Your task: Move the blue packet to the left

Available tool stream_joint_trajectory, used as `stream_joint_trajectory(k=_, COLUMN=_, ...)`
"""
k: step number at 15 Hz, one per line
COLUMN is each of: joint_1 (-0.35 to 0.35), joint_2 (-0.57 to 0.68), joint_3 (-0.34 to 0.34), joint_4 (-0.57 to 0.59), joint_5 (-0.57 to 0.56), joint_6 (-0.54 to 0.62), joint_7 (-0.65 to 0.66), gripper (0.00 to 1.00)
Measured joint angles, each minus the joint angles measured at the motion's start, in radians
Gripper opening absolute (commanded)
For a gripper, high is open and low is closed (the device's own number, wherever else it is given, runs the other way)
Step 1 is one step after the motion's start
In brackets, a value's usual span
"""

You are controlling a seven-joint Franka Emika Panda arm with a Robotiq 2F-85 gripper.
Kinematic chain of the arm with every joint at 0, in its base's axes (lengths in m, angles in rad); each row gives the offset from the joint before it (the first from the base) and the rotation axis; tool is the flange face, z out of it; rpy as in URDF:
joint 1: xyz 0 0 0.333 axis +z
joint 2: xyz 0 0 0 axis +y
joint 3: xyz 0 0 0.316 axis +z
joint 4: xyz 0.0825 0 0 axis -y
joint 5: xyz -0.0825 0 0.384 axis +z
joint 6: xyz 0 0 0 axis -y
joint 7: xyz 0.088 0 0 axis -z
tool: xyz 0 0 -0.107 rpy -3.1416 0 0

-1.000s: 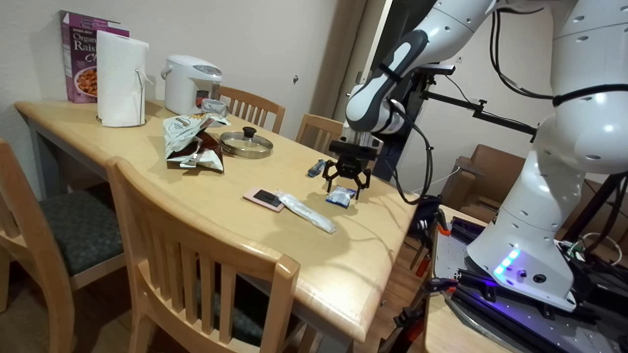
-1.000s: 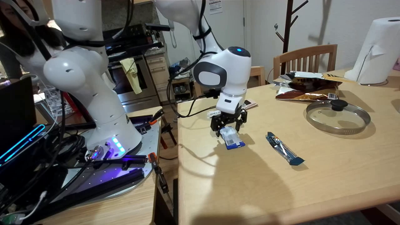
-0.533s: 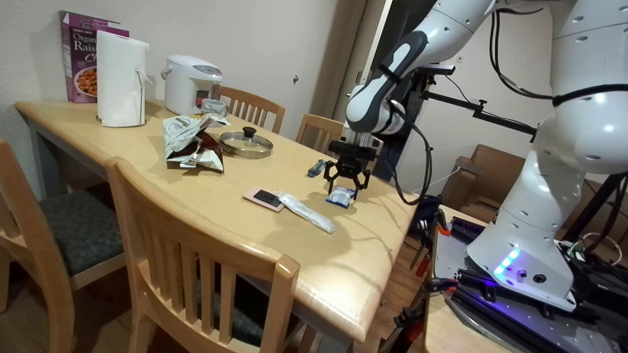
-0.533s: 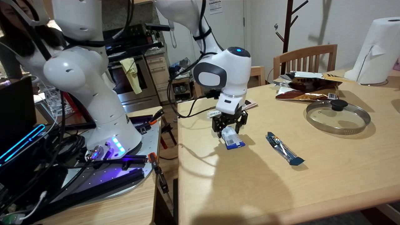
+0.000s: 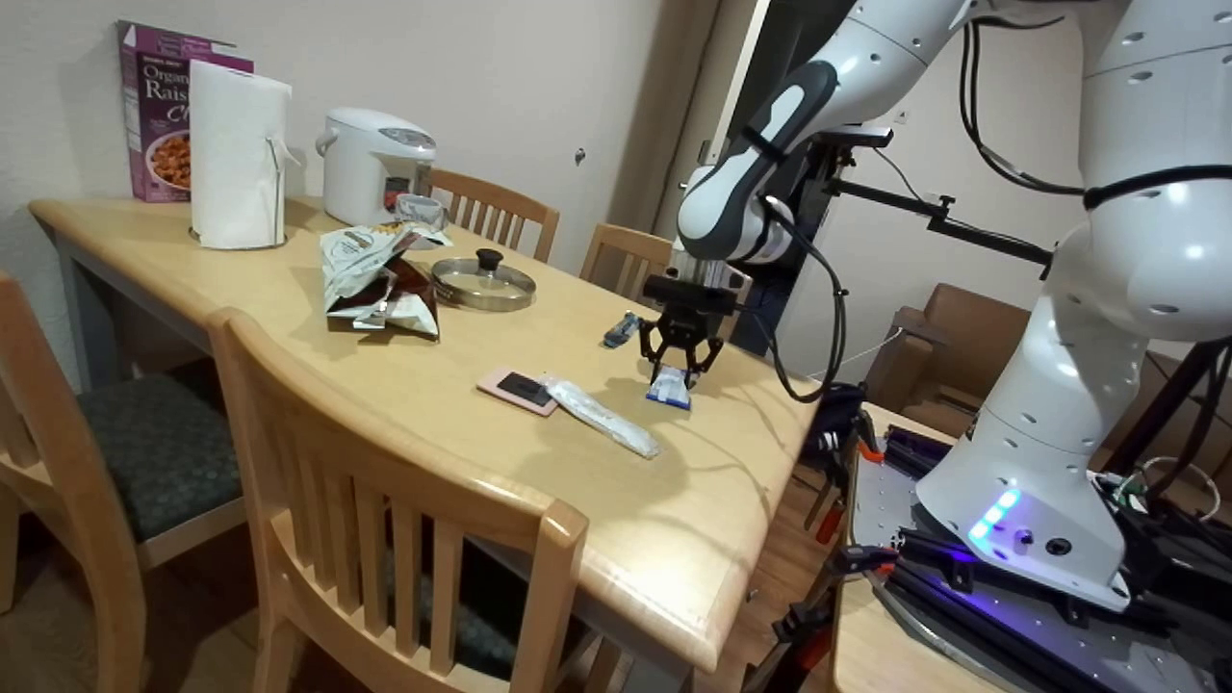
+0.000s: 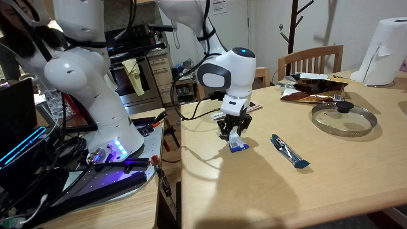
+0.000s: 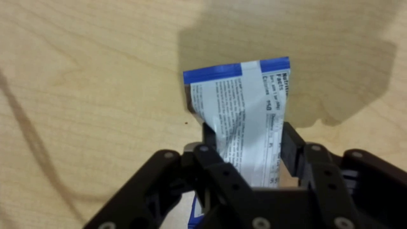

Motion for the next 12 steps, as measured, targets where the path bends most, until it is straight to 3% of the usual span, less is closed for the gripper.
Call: stream_joint_trajectory(k=12, joint_1=0.050, joint_2=-0.050, joint_3=-0.009, joint_4=-0.053, joint_5=-0.272, joint_6=-0.004, joint_7=-0.049, gripper=0.15)
